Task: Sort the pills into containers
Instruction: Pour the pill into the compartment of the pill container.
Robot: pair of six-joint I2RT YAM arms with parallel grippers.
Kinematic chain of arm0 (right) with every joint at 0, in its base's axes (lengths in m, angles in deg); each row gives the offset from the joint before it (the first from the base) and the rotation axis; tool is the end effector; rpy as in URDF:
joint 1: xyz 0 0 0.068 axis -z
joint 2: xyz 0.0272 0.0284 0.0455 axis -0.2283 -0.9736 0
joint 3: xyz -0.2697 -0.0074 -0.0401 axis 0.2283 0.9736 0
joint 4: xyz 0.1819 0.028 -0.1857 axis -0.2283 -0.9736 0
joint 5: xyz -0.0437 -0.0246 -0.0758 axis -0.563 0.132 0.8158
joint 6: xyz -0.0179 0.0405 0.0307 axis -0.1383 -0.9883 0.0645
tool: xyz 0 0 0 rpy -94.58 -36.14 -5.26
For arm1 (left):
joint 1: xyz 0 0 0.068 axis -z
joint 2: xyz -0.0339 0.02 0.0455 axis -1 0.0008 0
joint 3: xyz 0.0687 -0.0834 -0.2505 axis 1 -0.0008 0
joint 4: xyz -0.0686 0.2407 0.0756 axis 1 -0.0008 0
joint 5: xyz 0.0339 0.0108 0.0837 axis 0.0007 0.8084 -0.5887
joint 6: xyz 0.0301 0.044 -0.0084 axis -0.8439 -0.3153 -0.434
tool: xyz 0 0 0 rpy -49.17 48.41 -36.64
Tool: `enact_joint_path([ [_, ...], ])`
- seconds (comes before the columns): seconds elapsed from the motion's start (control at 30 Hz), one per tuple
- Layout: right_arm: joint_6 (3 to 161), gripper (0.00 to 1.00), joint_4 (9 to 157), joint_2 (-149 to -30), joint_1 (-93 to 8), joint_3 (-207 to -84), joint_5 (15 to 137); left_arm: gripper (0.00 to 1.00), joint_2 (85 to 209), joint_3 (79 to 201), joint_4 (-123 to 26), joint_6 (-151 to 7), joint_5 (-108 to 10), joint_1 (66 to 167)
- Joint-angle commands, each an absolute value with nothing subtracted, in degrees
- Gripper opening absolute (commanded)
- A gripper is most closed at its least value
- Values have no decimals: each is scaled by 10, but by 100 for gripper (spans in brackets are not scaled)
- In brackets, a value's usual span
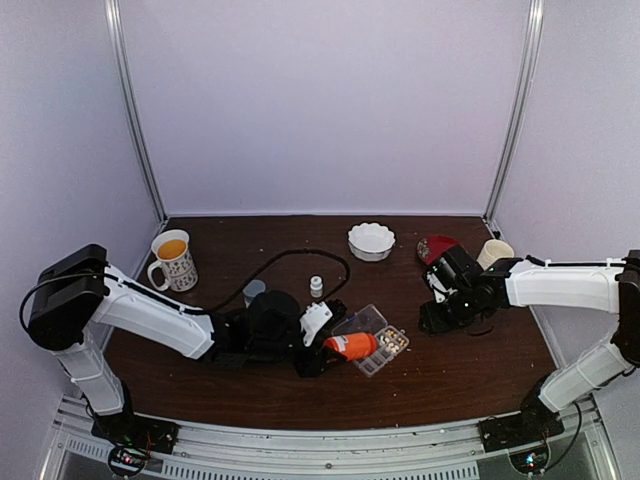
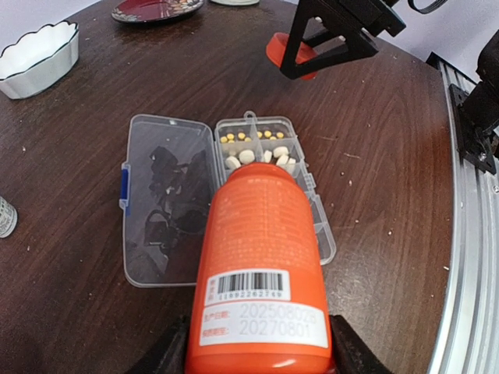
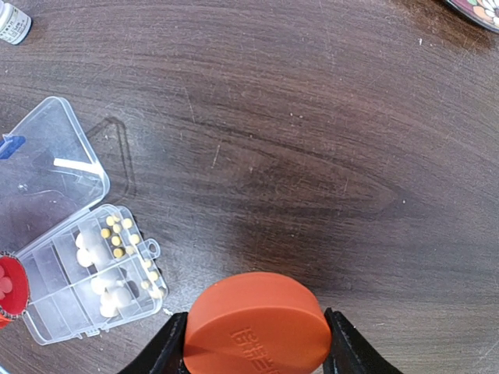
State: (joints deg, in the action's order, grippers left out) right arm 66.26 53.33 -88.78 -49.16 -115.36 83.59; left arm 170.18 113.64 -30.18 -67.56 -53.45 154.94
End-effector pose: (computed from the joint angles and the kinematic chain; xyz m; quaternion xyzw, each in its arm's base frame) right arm 0.2079 0.1507 0.1847 -0.1129 0.9693 0.1070 0.1905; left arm 0.1446 -0.3157 0.1561 0.3825 0.7898 -0.3331 0.3450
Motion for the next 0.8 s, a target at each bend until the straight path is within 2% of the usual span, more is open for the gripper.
enact_joint_path([
  [0.0, 665, 0, 531, -878, -487, -1155, 838, 0, 1709, 1158, -295, -680, -537, 1551],
  [0.77, 668, 0, 525, -878, -487, -1157, 838, 0, 1679, 1180, -351, -674, -535, 1553],
])
